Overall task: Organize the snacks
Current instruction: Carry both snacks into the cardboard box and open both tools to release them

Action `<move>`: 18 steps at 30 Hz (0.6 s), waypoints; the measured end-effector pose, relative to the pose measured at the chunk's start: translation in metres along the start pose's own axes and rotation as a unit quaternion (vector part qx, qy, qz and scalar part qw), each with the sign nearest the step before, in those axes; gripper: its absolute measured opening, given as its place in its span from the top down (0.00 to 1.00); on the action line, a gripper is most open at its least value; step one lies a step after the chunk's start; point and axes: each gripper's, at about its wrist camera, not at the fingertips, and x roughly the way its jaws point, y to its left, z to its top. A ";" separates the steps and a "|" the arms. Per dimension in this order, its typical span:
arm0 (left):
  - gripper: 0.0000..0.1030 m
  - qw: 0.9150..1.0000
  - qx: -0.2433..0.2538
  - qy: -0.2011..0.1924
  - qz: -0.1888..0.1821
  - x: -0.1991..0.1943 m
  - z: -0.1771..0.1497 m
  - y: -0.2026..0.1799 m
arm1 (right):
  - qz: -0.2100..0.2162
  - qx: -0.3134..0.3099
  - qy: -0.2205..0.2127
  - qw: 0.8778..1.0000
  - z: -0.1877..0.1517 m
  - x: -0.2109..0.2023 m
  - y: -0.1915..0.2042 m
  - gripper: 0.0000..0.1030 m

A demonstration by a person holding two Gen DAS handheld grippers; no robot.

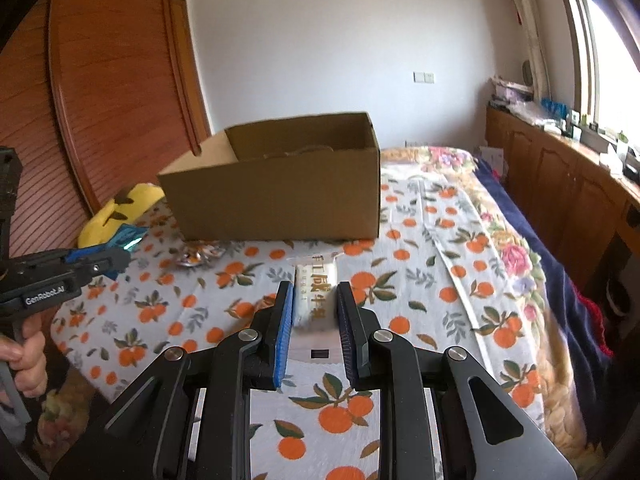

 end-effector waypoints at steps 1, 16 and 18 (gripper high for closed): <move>0.75 1.000 0.000 -0.002 0.000 -0.002 0.000 -0.001 | 0.001 -0.003 -0.004 1.000 0.001 -0.004 0.002 0.81; 0.75 1.000 0.001 -0.027 -0.002 -0.025 -0.002 -0.006 | 0.008 -0.020 -0.025 0.999 0.002 -0.033 0.019 0.81; 0.75 1.000 0.001 -0.029 -0.003 -0.027 -0.002 -0.006 | 0.009 -0.019 -0.024 0.999 0.001 -0.033 0.019 0.81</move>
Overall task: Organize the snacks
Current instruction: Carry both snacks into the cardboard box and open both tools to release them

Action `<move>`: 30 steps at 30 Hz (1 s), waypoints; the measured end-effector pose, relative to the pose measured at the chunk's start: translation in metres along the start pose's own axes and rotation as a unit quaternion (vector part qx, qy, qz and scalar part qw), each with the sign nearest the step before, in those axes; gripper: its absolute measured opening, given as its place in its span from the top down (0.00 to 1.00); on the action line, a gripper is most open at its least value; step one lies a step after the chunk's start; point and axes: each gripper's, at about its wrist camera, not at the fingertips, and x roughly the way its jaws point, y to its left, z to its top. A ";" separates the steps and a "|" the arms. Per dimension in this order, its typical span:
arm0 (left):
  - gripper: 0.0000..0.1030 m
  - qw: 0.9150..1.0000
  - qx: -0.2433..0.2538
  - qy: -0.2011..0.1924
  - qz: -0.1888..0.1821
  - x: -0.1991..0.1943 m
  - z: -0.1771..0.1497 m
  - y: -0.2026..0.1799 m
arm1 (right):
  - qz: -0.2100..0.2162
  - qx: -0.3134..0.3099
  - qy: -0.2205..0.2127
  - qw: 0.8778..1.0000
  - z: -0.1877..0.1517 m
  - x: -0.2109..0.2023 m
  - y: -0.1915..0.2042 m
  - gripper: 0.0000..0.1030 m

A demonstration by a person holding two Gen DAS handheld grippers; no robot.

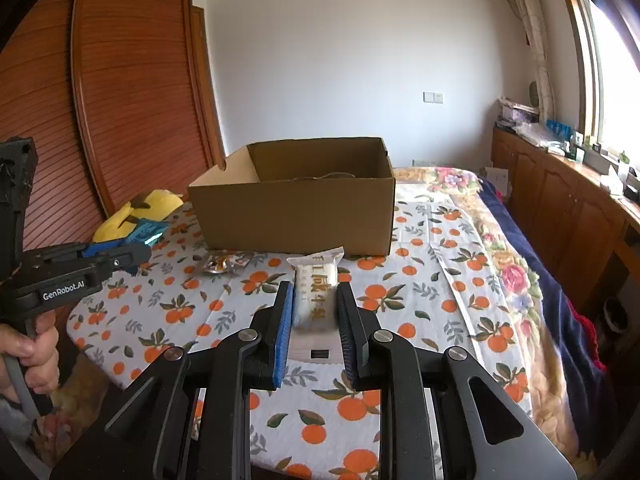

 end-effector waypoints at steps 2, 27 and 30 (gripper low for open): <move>0.75 1.000 0.000 -0.003 -0.001 -0.002 0.002 0.000 | 0.002 0.001 0.001 1.000 0.000 0.001 0.001 0.81; 0.74 0.997 0.023 -0.071 -0.033 0.013 0.107 0.009 | 0.026 -0.053 -0.040 0.997 0.100 0.021 0.006 0.81; 0.74 0.997 0.022 -0.065 -0.033 0.030 0.114 0.013 | 0.026 -0.053 -0.038 0.998 0.110 0.034 0.002 0.81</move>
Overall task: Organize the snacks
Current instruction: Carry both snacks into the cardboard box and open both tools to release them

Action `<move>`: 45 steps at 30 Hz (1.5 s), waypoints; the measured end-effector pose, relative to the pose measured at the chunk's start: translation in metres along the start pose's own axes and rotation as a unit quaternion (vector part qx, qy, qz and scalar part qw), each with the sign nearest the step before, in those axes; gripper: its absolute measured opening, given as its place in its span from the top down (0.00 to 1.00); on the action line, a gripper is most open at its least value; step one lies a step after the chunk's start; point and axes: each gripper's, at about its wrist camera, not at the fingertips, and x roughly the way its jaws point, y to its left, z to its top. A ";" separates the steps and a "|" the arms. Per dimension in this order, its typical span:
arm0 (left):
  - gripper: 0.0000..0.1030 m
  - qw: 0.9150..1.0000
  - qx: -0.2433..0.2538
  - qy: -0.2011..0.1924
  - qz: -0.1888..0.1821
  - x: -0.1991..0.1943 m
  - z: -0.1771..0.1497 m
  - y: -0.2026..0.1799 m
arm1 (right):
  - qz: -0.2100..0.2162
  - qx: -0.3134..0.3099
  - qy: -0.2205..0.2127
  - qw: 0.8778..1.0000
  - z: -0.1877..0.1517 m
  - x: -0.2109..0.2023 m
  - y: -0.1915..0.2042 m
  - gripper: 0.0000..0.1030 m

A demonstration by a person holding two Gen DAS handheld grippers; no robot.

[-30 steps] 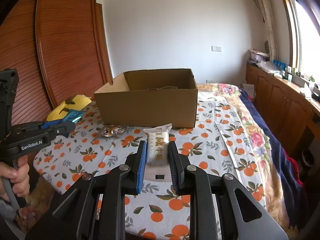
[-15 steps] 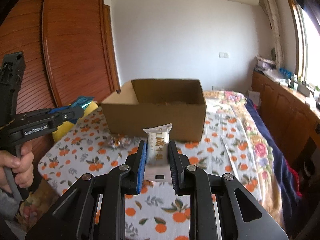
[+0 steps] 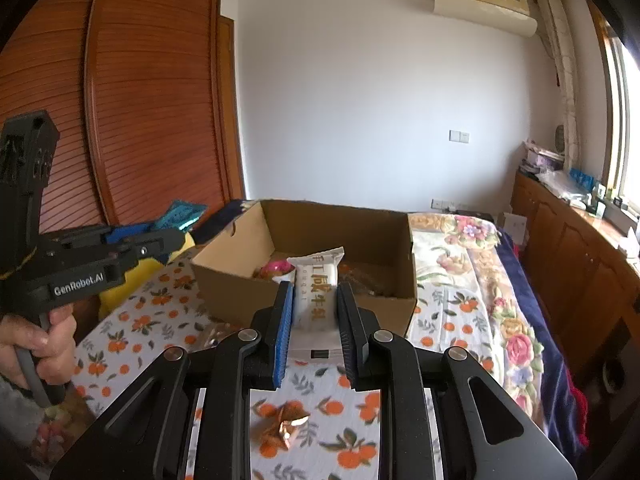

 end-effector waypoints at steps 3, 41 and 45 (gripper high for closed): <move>0.74 1.000 -0.005 0.010 -0.001 0.019 0.002 0.007 | 0.002 0.003 0.007 1.000 0.007 0.015 -0.005 0.81; 0.62 0.994 -0.036 0.098 0.035 0.146 -0.008 0.054 | 0.065 -0.005 0.124 0.990 0.014 0.198 -0.013 0.78; 0.60 0.995 -0.036 0.090 0.032 0.137 -0.010 0.052 | 0.061 -0.007 0.129 0.990 0.015 0.199 -0.012 0.77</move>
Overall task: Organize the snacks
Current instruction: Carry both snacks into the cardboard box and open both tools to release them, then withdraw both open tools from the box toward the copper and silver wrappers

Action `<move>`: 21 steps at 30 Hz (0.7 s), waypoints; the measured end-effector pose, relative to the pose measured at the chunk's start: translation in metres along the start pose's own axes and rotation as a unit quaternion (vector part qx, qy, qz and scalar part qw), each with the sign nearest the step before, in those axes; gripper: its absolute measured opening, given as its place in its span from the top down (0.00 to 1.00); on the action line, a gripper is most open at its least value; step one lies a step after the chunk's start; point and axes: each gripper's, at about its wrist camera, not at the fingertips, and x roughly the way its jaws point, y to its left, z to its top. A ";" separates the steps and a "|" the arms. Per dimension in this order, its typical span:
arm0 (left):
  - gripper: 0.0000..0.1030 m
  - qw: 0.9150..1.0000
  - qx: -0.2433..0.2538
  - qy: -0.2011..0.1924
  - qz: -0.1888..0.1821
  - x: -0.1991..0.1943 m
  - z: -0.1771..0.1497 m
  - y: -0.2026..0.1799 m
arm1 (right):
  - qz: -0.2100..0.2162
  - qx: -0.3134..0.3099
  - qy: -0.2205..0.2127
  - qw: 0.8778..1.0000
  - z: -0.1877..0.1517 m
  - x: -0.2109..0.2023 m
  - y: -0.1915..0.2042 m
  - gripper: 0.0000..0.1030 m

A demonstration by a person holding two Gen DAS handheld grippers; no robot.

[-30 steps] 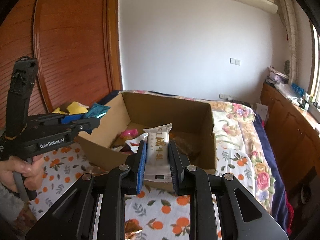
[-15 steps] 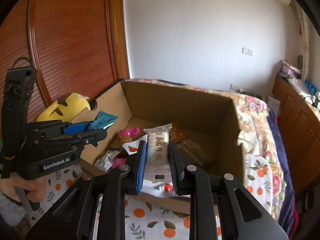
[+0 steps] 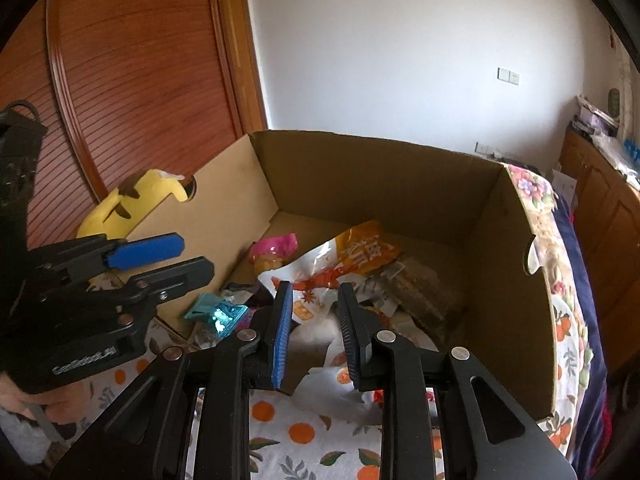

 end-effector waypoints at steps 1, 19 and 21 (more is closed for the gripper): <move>0.60 1.000 0.000 -0.001 0.000 -0.002 -0.001 0.000 | -0.002 0.000 -0.001 1.000 0.001 -0.001 0.001 0.75; 0.60 0.999 0.025 -0.011 -0.018 -0.057 -0.043 -0.007 | -0.016 0.027 -0.039 0.999 -0.041 -0.084 0.026 0.69; 0.60 1.000 0.023 -0.008 -0.017 -0.060 -0.051 -0.005 | -0.017 0.032 -0.034 0.999 -0.050 -0.087 0.029 0.69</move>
